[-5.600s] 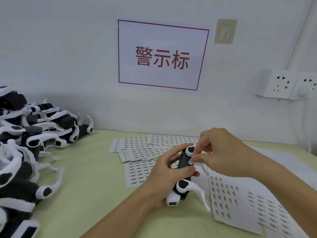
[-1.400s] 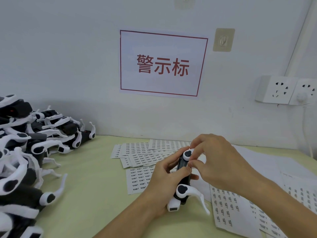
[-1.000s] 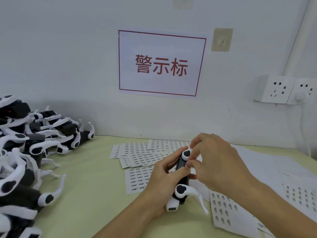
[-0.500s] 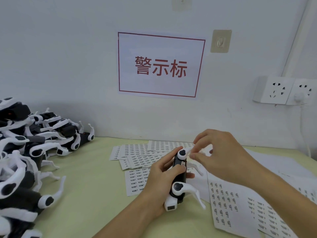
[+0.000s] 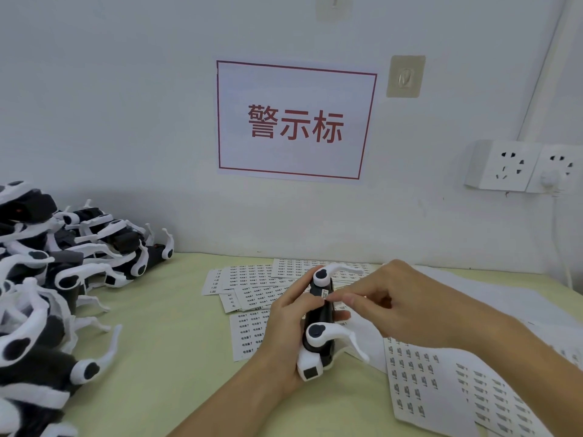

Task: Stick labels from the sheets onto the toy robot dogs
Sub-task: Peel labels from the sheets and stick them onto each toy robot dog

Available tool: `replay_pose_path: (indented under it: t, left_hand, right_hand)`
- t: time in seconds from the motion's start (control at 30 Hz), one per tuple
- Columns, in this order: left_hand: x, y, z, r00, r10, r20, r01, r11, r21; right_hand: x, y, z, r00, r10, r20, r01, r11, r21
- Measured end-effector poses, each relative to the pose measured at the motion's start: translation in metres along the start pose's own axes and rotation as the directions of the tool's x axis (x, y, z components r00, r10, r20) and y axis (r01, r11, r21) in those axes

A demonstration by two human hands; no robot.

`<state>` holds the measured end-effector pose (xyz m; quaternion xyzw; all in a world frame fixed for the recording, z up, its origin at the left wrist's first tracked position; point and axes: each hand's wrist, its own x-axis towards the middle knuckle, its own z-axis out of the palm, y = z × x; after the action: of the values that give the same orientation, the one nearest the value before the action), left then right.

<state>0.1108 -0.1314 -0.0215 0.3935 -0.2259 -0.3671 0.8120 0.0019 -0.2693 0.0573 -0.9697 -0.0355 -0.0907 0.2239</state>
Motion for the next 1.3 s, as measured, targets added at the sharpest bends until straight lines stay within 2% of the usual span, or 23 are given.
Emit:
replay_pose_path:
  t: [0.2, 0.37, 0.53, 0.7, 0.83, 0.97, 1.13, 1.3]
  left_hand:
    - [0.000, -0.001, 0.000, 1.000, 0.018, -0.014, -0.017, 1.000, 0.020]
    - [0.002, -0.002, -0.001, 0.999, 0.033, -0.018, -0.033, 0.999, 0.024]
    - [0.002, -0.004, -0.001, 0.999, 0.053, -0.004, -0.053, 0.998, 0.037]
    - [0.001, -0.003, -0.001, 0.998, 0.058, 0.008, -0.059, 0.998, 0.039]
    - [0.002, -0.003, -0.002, 0.998, 0.049, 0.027, -0.050, 0.998, 0.043]
    - [0.002, -0.003, -0.002, 0.998, 0.044, 0.036, -0.045, 0.999, 0.025]
    - [0.002, -0.003, -0.002, 0.998, 0.038, 0.039, -0.039, 0.999, 0.030]
    - [0.002, -0.002, -0.002, 0.999, 0.025, 0.031, -0.025, 1.000, -0.009]
  right_hand:
    - [0.001, 0.005, -0.002, 0.999, 0.002, -0.053, -0.010, 0.989, -0.151]
    - [0.000, 0.000, -0.001, 0.998, -0.064, -0.029, 0.062, 0.997, -0.050]
    - [0.001, 0.000, -0.003, 0.997, -0.061, -0.043, 0.057, 0.994, -0.092]
    - [0.000, -0.004, -0.002, 0.996, -0.089, -0.013, 0.089, 0.995, -0.049]
    - [0.000, 0.002, -0.003, 0.995, -0.072, -0.064, 0.064, 0.991, -0.115]
    - [0.001, 0.000, 0.001, 0.994, -0.113, 0.000, 0.113, 0.994, -0.012]
    - [0.003, 0.006, 0.002, 0.995, -0.067, -0.078, 0.062, 0.996, -0.062]
    - [0.004, 0.006, 0.001, 0.986, -0.070, -0.152, 0.079, 0.995, 0.058]
